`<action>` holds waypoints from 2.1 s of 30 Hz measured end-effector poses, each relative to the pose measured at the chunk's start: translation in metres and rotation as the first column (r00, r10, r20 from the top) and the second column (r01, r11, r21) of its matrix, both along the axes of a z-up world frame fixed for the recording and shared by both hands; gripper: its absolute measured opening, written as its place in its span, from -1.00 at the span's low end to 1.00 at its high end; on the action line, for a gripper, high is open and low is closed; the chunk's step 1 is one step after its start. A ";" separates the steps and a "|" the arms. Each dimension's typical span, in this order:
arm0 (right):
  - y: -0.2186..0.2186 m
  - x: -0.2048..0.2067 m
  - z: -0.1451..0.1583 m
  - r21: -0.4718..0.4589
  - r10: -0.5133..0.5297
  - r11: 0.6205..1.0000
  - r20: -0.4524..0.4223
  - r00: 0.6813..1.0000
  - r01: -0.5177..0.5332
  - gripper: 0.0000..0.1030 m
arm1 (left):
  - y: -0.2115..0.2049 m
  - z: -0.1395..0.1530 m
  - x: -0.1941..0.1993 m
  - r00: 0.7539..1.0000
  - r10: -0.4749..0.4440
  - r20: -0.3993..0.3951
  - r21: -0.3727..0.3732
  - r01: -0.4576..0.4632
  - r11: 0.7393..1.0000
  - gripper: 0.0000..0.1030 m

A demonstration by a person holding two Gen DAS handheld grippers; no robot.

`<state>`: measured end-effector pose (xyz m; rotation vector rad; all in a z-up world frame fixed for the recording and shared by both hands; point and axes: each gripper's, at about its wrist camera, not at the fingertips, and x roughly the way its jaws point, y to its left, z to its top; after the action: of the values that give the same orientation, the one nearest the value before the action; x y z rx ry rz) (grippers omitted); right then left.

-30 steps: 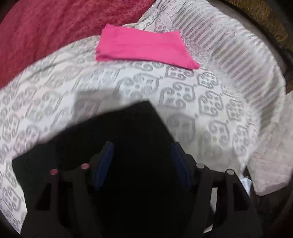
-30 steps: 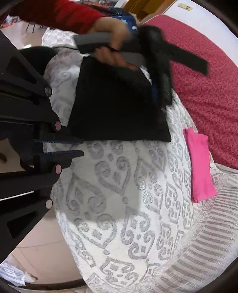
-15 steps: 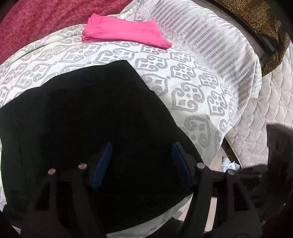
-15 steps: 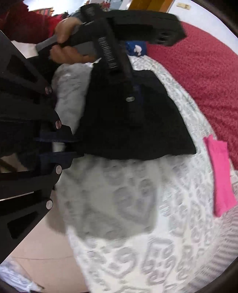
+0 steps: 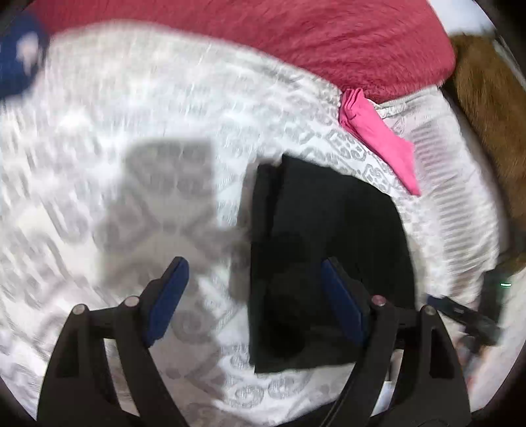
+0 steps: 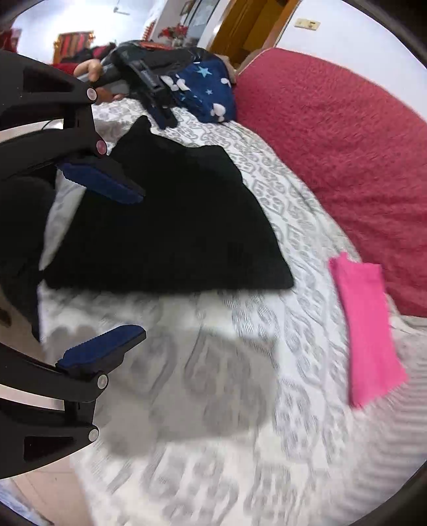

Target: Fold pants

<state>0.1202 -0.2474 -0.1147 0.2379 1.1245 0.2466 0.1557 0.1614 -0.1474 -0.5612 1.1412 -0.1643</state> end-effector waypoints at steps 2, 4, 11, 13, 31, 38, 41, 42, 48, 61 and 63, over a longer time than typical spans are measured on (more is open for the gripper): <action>0.006 0.015 -0.012 0.013 0.017 1.000 -0.034 0.999 -0.016 0.52 | 0.000 -0.019 0.000 0.997 -0.055 -0.047 -0.141 0.048 0.989 0.61; 0.007 0.022 -0.020 0.011 0.023 1.000 -0.058 0.998 -0.023 0.52 | -0.006 -0.030 0.001 0.994 -0.094 -0.055 -0.193 0.081 0.978 0.63; 0.011 0.044 -0.024 0.026 0.062 0.998 -0.058 0.996 -0.061 0.52 | -0.022 -0.024 0.018 0.985 -0.173 0.025 -0.211 0.175 0.962 0.69; 0.011 0.051 -0.022 0.009 0.073 0.997 -0.053 0.996 -0.072 0.52 | -0.028 -0.025 0.024 0.981 -0.188 0.042 -0.221 0.193 0.956 0.69; 0.051 -0.008 0.055 -0.307 0.143 0.949 0.219 0.965 -0.071 -0.75 | -0.080 0.049 -0.001 0.950 -0.222 0.219 0.060 0.214 0.975 -0.51; 0.038 -0.017 0.106 -0.299 0.119 0.954 0.334 0.935 -0.015 -0.75 | -0.108 0.098 0.026 0.910 -0.282 0.303 0.118 0.258 0.959 -0.50; 0.031 -0.011 0.127 -0.311 0.103 0.950 0.382 0.918 0.022 -0.75 | -0.125 0.113 0.042 0.888 -0.319 0.330 0.157 0.282 0.947 -0.50; 0.028 -0.009 0.131 -0.312 0.097 0.949 0.393 0.914 0.033 -0.75 | -0.133 0.119 0.051 0.878 -0.337 0.341 0.176 0.292 0.940 -0.50; 0.005 0.021 0.159 -0.306 0.043 0.945 0.454 0.890 0.111 -0.75 | -0.171 0.137 0.097 0.830 -0.410 0.377 0.243 0.338 0.909 -0.50; -0.054 0.134 0.197 -0.286 -0.039 0.934 0.516 0.855 0.215 -0.75 | -0.241 0.161 0.219 0.746 -0.505 0.434 0.377 0.359 0.854 -0.49; -0.061 0.156 0.199 -0.269 -0.055 0.937 0.516 0.855 0.223 -0.75 | -0.246 0.161 0.240 0.739 -0.512 0.438 0.392 0.356 0.848 -0.48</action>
<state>0.2762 -0.3089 0.0840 -0.0391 0.6064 -0.0148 0.3956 -0.0843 0.0132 0.0406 0.7092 -0.5273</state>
